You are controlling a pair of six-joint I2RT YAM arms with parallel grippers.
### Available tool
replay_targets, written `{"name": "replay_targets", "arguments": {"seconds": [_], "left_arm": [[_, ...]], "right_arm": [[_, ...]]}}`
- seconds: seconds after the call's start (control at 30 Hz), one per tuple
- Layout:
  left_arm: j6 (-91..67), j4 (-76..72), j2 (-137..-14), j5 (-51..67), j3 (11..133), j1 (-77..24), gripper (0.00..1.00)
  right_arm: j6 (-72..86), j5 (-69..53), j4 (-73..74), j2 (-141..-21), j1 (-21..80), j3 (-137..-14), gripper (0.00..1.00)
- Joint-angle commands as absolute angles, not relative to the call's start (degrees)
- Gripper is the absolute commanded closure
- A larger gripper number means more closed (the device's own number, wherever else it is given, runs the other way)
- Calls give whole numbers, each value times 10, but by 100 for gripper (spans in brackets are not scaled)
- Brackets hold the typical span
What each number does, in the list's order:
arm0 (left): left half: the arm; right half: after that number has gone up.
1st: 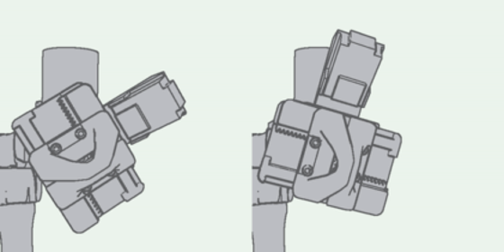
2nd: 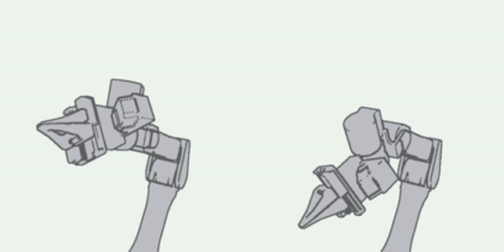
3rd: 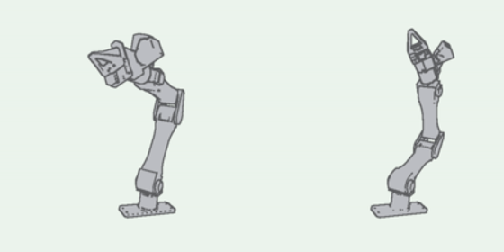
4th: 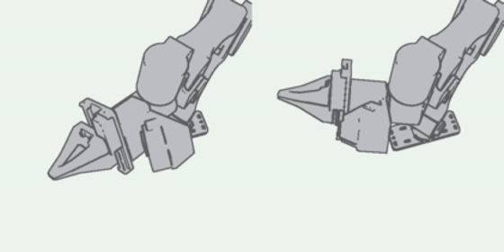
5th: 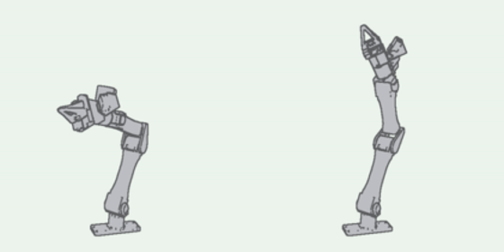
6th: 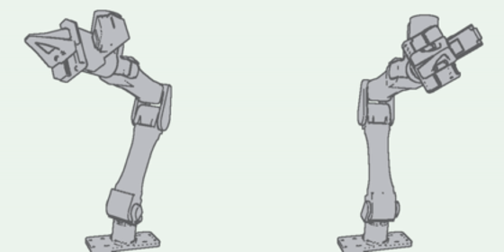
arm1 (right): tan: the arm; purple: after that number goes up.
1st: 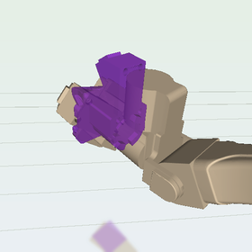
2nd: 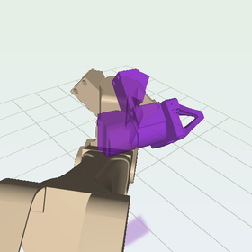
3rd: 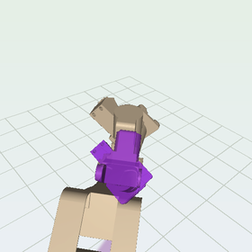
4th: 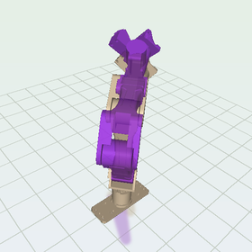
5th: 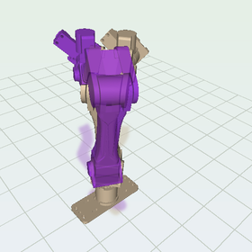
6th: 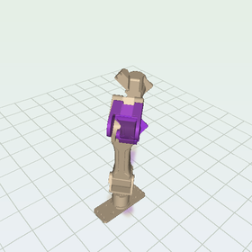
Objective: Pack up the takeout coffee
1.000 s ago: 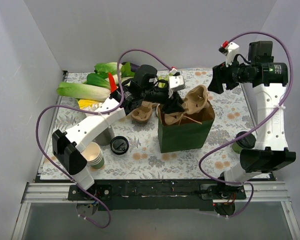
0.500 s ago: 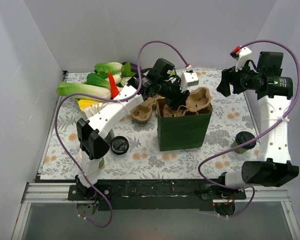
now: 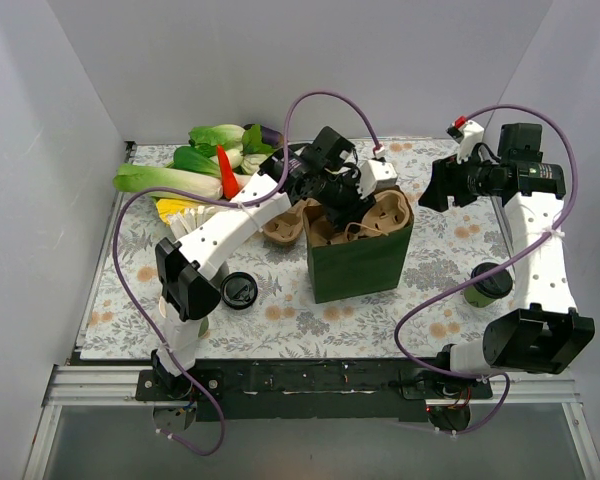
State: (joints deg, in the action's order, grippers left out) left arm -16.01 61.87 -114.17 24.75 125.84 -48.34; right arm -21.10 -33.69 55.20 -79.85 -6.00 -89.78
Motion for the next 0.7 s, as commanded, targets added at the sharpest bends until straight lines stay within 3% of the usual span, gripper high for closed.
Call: {"name": "replay_targets", "arguments": {"seconds": [0.0, 0.67], "left_arm": [[-152, 664, -1144, 218, 1296, -483, 100], [-202, 628, -1178, 178, 1214, -490, 100]], "right_arm": [[-217, -354, 533, -779, -62, -889, 24], [-232, -392, 543, -772, -62, -852, 24]]}}
